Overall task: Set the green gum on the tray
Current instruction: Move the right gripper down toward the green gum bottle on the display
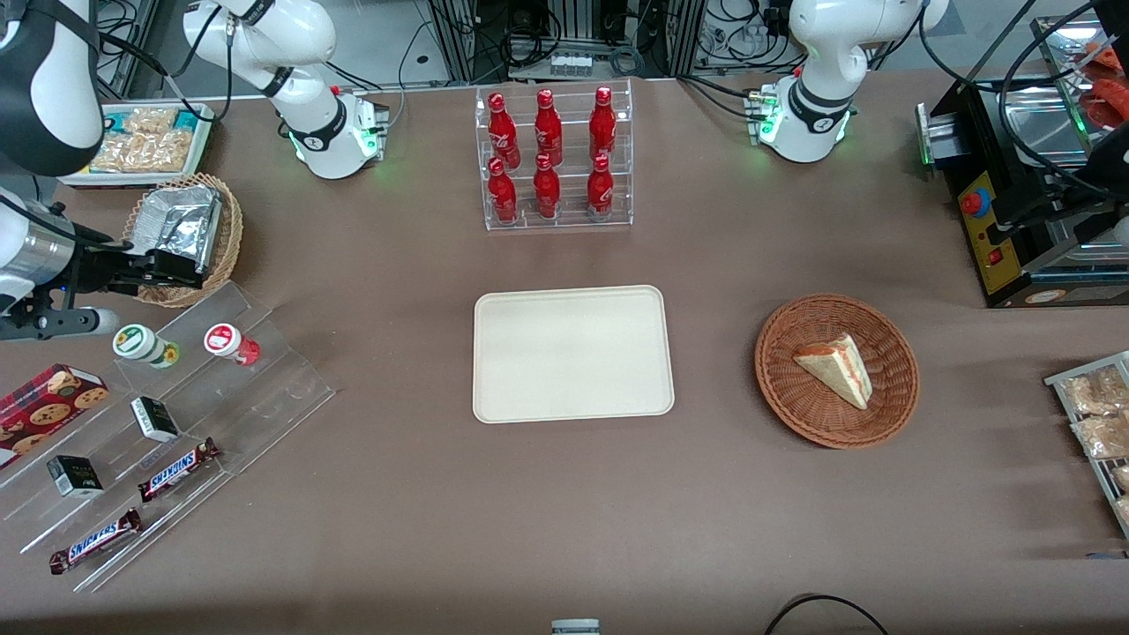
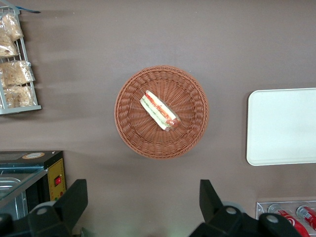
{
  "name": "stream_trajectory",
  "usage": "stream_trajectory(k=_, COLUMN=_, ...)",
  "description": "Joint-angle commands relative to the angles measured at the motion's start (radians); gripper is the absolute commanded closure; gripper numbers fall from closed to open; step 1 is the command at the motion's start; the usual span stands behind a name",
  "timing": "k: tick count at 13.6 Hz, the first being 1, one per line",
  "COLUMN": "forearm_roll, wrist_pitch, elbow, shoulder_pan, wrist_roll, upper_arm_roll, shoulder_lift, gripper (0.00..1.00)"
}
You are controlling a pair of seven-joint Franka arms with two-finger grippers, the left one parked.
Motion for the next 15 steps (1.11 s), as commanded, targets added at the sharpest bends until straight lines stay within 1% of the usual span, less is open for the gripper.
stream_trajectory(k=1, forearm_roll=0.020, wrist_pitch=-0.073, elbow=0.045, shoulder_pan=-0.003, wrist_roll=0.011, upper_arm_roll=0.000, shoulder_lift=-0.001, gripper=0.00)
stream_trajectory(k=2, forearm_roll=0.021, wrist_pitch=-0.080, elbow=0.044, shoulder_pan=-0.010, wrist_roll=0.009, upper_arm_roll=-0.002, shoulder_lift=0.001, gripper=0.00)
stream_trajectory(k=4, forearm_roll=0.055, wrist_pitch=-0.074, elbow=0.026, shoulder_pan=-0.026, wrist_roll=0.000, upper_arm_roll=-0.005, shoulder_lift=0.008, gripper=0.00)
stream_trajectory(k=5, forearm_roll=0.070, wrist_pitch=-0.059, elbow=-0.006, shoulder_pan=-0.051, wrist_roll=-0.003, upper_arm_roll=-0.010, shoulder_lift=0.008, gripper=0.00)
stream_trajectory(k=6, forearm_roll=0.072, wrist_pitch=-0.025, elbow=-0.049, shoulder_pan=-0.063, wrist_roll=-0.015, upper_arm_roll=-0.010, shoulder_lift=0.001, gripper=0.00)
stream_trajectory(k=8, forearm_roll=0.057, wrist_pitch=0.051, elbow=-0.138, shoulder_pan=-0.066, wrist_roll=-0.166, upper_arm_roll=-0.013, shoulder_lift=-0.022, gripper=0.00)
stream_trajectory(k=10, forearm_roll=0.009, wrist_pitch=0.131, elbow=-0.200, shoulder_pan=-0.095, wrist_roll=-0.353, upper_arm_roll=-0.011, shoulder_lift=-0.033, gripper=0.00)
stream_trajectory(k=11, forearm_roll=-0.014, wrist_pitch=0.182, elbow=-0.229, shoulder_pan=-0.106, wrist_roll=-0.483, upper_arm_roll=-0.013, shoulder_lift=-0.036, gripper=0.00)
stream_trajectory(k=12, forearm_roll=-0.023, wrist_pitch=0.240, elbow=-0.258, shoulder_pan=-0.135, wrist_roll=-0.628, upper_arm_roll=-0.011, shoulder_lift=-0.038, gripper=0.00)
stream_trajectory(k=13, forearm_roll=-0.025, wrist_pitch=0.291, elbow=-0.281, shoulder_pan=-0.146, wrist_roll=-0.731, upper_arm_roll=-0.013, shoulder_lift=-0.038, gripper=0.00)
stream_trajectory(k=14, forearm_roll=-0.034, wrist_pitch=0.338, elbow=-0.301, shoulder_pan=-0.158, wrist_roll=-0.800, upper_arm_roll=-0.013, shoulder_lift=-0.038, gripper=0.00)
stream_trajectory(k=15, forearm_roll=-0.057, wrist_pitch=0.378, elbow=-0.315, shoulder_pan=-0.166, wrist_roll=-0.840, upper_arm_roll=-0.013, shoulder_lift=-0.039, gripper=0.00)
